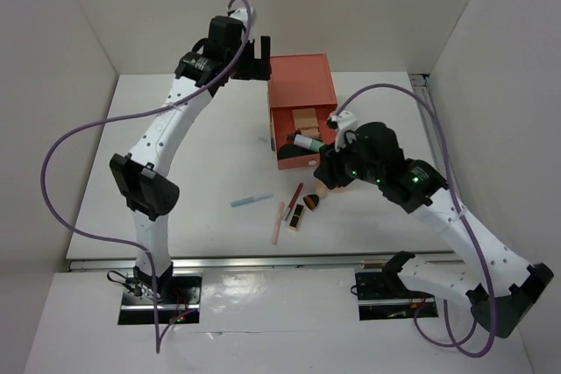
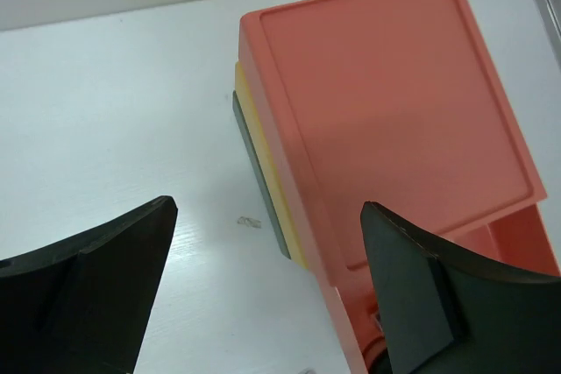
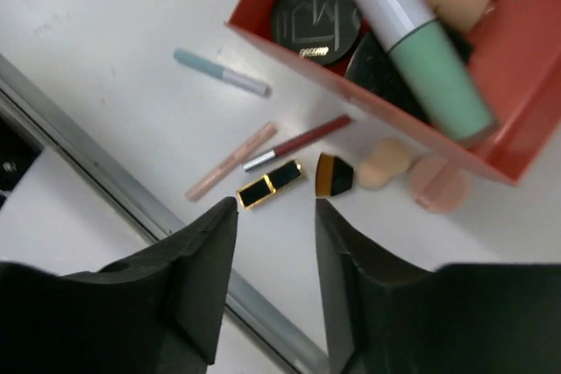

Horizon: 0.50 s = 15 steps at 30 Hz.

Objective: Organize the makeup

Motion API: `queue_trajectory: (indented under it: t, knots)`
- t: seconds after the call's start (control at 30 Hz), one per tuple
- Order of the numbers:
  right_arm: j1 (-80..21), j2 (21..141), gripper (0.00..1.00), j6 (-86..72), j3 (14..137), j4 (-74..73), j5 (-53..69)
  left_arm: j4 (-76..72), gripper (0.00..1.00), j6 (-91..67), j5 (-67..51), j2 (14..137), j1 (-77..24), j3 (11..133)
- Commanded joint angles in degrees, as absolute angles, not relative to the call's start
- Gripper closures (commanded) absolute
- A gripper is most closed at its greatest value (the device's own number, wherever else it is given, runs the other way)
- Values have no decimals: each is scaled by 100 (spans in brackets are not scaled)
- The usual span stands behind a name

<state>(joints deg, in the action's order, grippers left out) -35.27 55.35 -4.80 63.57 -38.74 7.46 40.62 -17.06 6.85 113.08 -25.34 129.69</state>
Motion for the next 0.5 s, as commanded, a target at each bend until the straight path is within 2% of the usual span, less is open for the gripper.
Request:
queue_trajectory:
  t: [0.0,0.03,0.17,0.37,0.47]
  knots:
    - [-4059,5870,54,-509,6275,-3990,126,3903,0,-2373,45,11680,-2497,13104]
    - [-4165,5871,62,-510,6214,-3990,-77,3850,0,-2425,-17,11768,-2496,13104]
    - [-4605,6152,79,-721,6082,-3929,-966,3622,4,-2479,-412,12189,-2496,13166]
    - [-4790,6670,82,-1001,5950,-3710,-1537,3297,10,-2628,-466,12331,-2496,12894]
    - [-4790,7082,82,-1063,5950,-3639,-1994,3296,10,-2698,-413,12384,-2496,12771]
